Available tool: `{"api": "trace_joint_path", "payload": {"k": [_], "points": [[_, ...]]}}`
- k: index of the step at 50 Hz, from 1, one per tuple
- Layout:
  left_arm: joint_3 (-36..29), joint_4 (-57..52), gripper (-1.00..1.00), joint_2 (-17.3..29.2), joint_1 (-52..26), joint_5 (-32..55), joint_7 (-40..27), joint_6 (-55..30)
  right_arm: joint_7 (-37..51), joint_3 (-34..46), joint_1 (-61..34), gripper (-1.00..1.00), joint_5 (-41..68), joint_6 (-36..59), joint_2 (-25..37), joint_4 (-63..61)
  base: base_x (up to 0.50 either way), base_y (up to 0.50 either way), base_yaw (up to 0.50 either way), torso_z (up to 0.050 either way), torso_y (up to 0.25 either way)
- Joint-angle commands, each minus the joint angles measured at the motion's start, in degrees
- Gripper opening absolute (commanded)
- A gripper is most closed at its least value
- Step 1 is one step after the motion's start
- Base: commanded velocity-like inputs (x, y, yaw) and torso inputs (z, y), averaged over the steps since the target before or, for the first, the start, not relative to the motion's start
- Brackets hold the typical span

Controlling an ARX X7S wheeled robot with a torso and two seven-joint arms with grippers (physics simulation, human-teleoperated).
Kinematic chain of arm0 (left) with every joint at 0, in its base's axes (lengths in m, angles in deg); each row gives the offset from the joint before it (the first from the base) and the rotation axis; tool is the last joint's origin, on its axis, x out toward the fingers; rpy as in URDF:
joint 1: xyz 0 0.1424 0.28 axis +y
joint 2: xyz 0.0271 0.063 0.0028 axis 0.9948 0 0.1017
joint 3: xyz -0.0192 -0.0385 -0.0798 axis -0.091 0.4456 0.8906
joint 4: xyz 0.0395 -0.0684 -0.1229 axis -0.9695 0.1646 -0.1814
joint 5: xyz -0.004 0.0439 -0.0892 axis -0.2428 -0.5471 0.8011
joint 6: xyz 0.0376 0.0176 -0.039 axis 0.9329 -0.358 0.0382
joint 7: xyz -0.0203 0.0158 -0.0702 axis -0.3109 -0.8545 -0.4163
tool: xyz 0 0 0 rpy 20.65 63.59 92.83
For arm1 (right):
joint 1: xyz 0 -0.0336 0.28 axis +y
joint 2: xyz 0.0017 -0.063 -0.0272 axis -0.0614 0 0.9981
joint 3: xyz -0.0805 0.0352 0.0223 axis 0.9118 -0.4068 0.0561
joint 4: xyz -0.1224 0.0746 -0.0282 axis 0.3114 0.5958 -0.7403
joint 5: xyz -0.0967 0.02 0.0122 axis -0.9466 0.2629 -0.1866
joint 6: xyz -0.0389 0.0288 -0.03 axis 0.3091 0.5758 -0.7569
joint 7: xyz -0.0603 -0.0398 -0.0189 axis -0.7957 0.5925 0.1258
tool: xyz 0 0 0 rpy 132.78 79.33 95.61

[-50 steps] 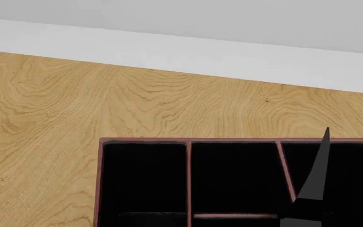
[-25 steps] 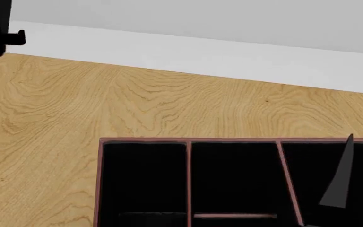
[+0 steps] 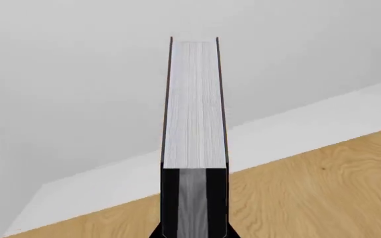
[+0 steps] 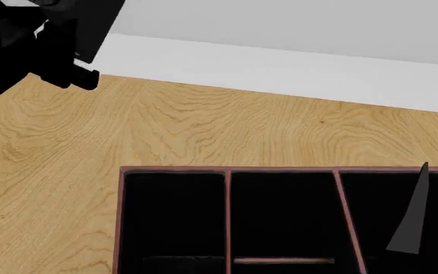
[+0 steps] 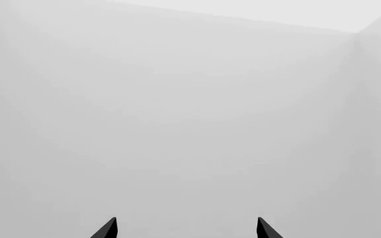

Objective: Pick up the book and place it in the back compartment of the caddy.

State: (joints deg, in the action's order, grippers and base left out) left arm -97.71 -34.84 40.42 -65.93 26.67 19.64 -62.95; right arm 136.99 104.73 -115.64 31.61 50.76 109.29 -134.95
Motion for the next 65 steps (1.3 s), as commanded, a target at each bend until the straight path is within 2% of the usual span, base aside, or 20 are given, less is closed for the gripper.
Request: {"api": "trace_joint_path", "payload": {"k": [1, 16, 26, 41, 52, 65], "points": [[-6.3, -8.4, -1.0, 1.1, -0.7, 3.8, 5.8, -2.9, 0.2, -0.3, -0.2, 1.0, 0.0, 1.1, -0.1, -0.6, 0.0, 0.0, 0.0, 0.0, 0.01], [-11.0, -6.8, -1.0, 1.7, -4.1, 8.1, 13.7, -0.7, -1.0, -0.5, -0.3, 1.0, 1.4, 1.4, -1.4, 1.8, 0.0, 0.0, 0.0, 0.0, 0.001], [-15.4, -1.7, -1.0, 0.7, -7.6, 7.7, 16.5, 3.0, -1.2, -0.3, 0.3, 1.0, 1.4, 0.2, -1.6, 3.4, 0.0, 0.0, 0.0, 0.0, 0.001], [-17.7, 6.5, -1.0, -1.4, -15.3, 10.2, 24.1, 5.7, 0.3, 1.0, 3.1, 1.0, -0.2, -5.4, -1.2, 7.5, 0.0, 0.0, 0.0, 0.001, 0.001], [-20.1, 9.5, -1.0, -0.7, -16.0, 12.0, 30.7, 10.7, -0.4, 1.4, 4.1, 1.0, 0.0, -8.0, -2.3, 10.8, 0.0, 0.0, 0.0, 0.0, 0.002], [-25.1, 13.6, -1.0, -0.6, -15.2, 10.8, 35.1, 17.2, -0.7, 1.5, 4.8, 1.0, 0.2, -9.6, -2.5, 12.4, 0.0, 0.0, 0.0, 0.0, 0.001]]}}
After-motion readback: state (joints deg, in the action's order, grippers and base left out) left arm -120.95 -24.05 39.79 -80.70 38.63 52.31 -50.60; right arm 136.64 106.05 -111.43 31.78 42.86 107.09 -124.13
